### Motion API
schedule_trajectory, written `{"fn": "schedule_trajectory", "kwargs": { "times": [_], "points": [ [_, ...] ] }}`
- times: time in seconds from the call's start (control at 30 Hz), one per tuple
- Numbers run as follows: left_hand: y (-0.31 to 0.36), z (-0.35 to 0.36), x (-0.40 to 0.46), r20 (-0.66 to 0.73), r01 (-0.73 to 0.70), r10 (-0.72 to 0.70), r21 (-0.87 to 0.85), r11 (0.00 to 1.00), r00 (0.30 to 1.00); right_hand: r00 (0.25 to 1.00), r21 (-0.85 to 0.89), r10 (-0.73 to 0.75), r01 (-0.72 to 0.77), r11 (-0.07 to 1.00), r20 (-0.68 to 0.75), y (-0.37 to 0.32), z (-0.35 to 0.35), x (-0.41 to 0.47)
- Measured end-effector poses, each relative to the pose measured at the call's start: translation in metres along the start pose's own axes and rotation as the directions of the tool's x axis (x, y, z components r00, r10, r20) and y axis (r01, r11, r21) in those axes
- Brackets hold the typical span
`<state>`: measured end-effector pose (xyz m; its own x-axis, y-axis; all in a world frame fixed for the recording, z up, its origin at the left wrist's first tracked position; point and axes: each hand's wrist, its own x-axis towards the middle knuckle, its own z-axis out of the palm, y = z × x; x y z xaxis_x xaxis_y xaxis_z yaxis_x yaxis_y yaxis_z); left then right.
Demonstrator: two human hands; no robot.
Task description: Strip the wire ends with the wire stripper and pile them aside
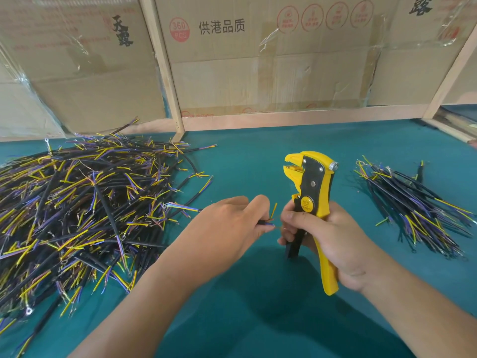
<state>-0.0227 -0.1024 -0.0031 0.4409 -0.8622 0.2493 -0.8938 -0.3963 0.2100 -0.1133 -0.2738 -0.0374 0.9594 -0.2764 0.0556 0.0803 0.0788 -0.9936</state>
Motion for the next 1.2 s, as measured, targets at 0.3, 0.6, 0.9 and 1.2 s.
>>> {"fn": "schedule_trajectory", "kwargs": {
  "times": [0.3,0.6,0.9,1.2],
  "points": [
    [-0.0004,0.0007,-0.0003,-0.001,0.076,-0.077,0.097,0.992,0.997,0.999,0.053,0.021,-0.02,0.998,-0.027,-0.0004,0.0017,0.0006],
    [0.0011,0.0017,-0.0009,-0.012,0.03,-0.029,0.162,0.986,1.0,0.996,0.093,0.013,-0.005,0.996,-0.084,-0.0029,0.0038,0.001],
    [-0.0035,0.0023,0.0016,-0.072,0.152,-0.143,0.146,0.978,0.987,0.992,0.2,0.123,-0.121,0.972,0.002,-0.0041,-0.0002,0.0032],
    [-0.0025,0.0069,0.003,-0.032,0.155,-0.151,0.172,0.973,0.988,0.996,0.142,0.088,-0.09,0.986,0.021,0.0028,0.0035,0.0004]
  ]
}}
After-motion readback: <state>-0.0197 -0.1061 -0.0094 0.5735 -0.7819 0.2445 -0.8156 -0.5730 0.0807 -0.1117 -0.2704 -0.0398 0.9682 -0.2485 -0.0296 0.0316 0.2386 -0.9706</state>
